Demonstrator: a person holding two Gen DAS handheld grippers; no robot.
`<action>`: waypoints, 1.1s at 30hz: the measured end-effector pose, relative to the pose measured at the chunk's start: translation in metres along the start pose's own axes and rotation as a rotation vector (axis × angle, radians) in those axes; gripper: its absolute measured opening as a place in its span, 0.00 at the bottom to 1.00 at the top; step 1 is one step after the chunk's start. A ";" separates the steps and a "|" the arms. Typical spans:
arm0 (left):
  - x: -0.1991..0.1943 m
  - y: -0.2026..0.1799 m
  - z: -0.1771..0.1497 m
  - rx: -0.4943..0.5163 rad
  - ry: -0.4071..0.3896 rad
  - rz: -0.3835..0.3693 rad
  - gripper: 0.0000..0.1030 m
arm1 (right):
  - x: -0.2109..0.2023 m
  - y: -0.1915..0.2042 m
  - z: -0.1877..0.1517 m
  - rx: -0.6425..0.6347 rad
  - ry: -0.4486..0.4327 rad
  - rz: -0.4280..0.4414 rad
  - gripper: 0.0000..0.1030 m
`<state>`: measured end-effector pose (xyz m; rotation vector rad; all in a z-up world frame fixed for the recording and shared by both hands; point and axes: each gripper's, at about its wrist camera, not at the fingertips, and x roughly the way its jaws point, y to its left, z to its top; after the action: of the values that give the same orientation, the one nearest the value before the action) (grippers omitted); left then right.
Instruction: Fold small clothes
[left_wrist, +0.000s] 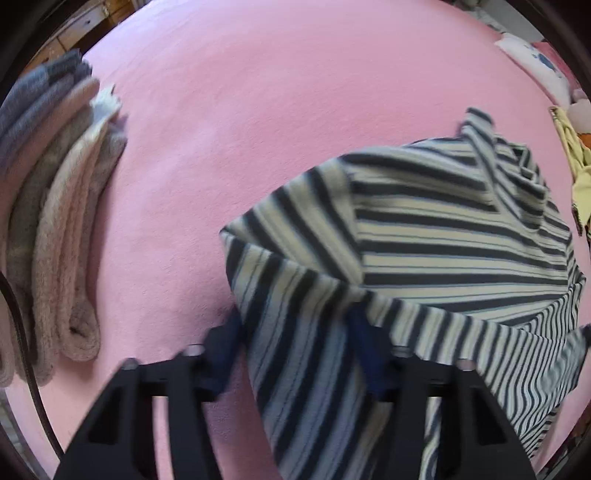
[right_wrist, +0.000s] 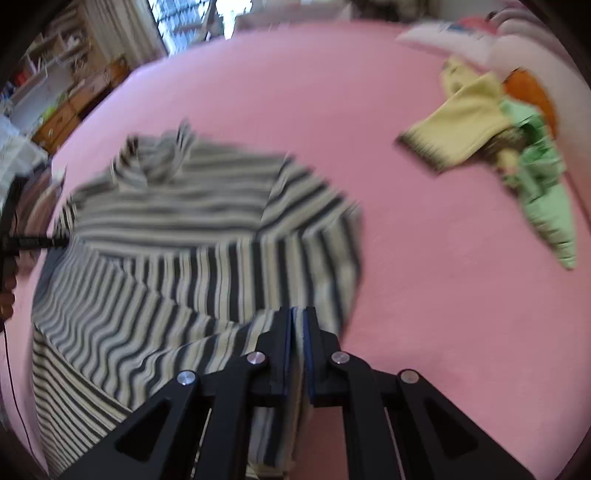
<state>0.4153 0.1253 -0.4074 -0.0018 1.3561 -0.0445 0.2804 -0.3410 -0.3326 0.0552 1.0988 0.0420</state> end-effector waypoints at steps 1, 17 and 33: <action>-0.004 -0.001 0.000 0.009 -0.018 0.017 0.32 | -0.010 -0.002 0.001 0.009 -0.038 -0.016 0.05; -0.005 0.012 0.003 -0.012 -0.137 0.158 0.10 | 0.023 -0.018 0.009 0.080 -0.013 -0.247 0.11; -0.028 0.058 0.002 -0.196 -0.157 0.095 0.14 | 0.001 0.012 -0.032 0.044 0.003 -0.065 0.11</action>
<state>0.4133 0.1847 -0.3809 -0.1039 1.1979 0.1662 0.2524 -0.3281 -0.3471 0.0585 1.1034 -0.0402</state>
